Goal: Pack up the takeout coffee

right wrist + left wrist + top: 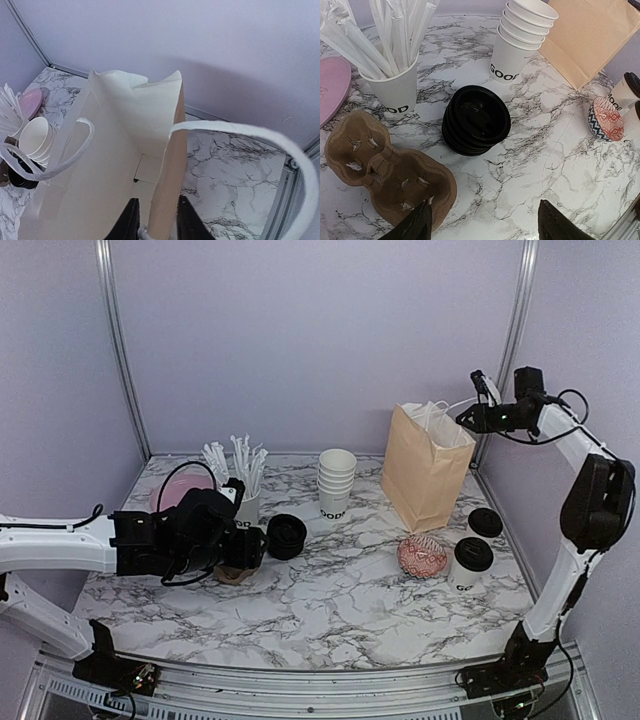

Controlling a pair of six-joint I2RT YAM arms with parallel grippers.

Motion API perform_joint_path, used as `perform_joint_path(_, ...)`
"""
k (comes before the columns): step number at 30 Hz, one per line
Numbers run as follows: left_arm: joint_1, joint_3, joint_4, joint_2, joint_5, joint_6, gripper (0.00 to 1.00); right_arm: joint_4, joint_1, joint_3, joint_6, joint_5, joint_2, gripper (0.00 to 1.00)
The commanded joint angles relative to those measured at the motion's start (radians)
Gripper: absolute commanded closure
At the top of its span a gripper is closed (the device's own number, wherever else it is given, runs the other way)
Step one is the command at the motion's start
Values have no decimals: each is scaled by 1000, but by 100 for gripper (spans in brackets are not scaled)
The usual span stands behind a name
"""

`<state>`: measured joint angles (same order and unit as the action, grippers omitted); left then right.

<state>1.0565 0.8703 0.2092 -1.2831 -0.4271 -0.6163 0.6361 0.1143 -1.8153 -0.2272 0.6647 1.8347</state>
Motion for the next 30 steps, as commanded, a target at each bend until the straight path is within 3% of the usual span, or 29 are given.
perform_joint_path(1,-6,23,14,25,-7,15,27,30,-16,-83,9,-10,33,85)
perform_joint_path(5,-6,15,15,40,-10,14,27,41,-20,-105,9,-6,46,100)
perform_joint_path(19,-6,23,11,90,-26,10,27,-38,-58,-111,83,166,-141,100)
perform_joint_path(25,-6,55,-20,98,11,10,28,-92,-111,-23,126,203,-269,100)
perform_joint_path(30,-6,71,-24,127,-11,31,28,-98,-234,46,126,208,-381,100)
